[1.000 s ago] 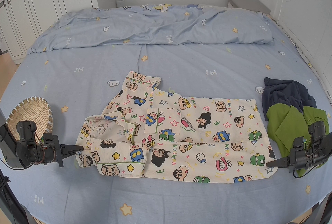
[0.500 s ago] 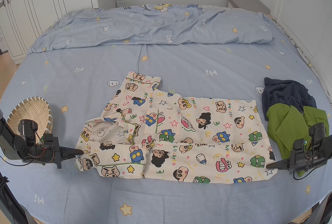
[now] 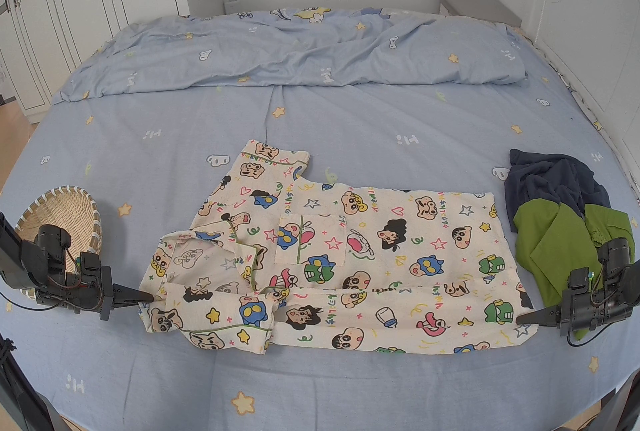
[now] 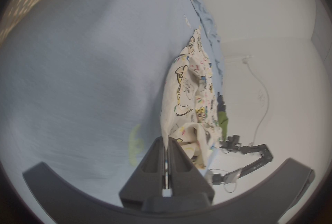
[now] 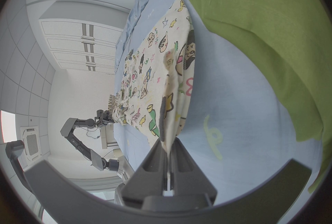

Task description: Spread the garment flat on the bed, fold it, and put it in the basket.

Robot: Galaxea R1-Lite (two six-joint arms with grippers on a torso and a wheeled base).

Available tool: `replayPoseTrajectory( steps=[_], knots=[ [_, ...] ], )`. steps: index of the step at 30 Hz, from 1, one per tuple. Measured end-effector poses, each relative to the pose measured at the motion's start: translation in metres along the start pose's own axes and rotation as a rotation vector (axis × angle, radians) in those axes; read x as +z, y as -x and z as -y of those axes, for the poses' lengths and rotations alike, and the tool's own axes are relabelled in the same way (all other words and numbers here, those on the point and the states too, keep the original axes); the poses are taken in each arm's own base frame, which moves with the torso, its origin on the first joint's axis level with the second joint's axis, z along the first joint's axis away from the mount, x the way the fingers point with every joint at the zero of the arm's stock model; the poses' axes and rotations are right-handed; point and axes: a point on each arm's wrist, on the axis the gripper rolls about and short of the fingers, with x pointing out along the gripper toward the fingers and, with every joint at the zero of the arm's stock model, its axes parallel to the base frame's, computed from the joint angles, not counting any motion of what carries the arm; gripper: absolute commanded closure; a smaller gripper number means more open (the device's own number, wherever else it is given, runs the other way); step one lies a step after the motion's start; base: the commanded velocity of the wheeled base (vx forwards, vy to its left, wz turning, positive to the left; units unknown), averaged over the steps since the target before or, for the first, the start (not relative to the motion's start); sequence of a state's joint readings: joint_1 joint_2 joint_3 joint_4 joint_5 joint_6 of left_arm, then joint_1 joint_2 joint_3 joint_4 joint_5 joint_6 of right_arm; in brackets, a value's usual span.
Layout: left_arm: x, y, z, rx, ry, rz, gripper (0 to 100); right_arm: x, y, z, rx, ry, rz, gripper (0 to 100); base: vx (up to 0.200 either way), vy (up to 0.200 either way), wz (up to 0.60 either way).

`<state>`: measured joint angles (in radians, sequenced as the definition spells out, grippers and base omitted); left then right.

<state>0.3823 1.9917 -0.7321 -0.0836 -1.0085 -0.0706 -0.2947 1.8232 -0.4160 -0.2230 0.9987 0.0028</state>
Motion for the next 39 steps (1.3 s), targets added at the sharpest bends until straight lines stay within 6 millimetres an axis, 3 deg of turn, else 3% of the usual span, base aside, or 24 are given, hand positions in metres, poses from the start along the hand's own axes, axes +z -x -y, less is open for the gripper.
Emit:
replayPoseTrajectory(
  steps=[5, 39],
  knots=[
    [0.0001, -0.0026, -0.0024, 0.081, -0.044, -0.026, 100, -0.0011, 0.0051, 0.0036, -0.012, -0.022, 0.018, 100, 0.000, 0.000, 0.00],
    [-0.0027, -0.0001, -0.0082, 0.089, -0.098, -0.035, 100, -0.0058, -0.0020, 0.0058, -0.024, -0.076, -0.041, 100, 0.000, 0.000, 0.00]
  ],
)
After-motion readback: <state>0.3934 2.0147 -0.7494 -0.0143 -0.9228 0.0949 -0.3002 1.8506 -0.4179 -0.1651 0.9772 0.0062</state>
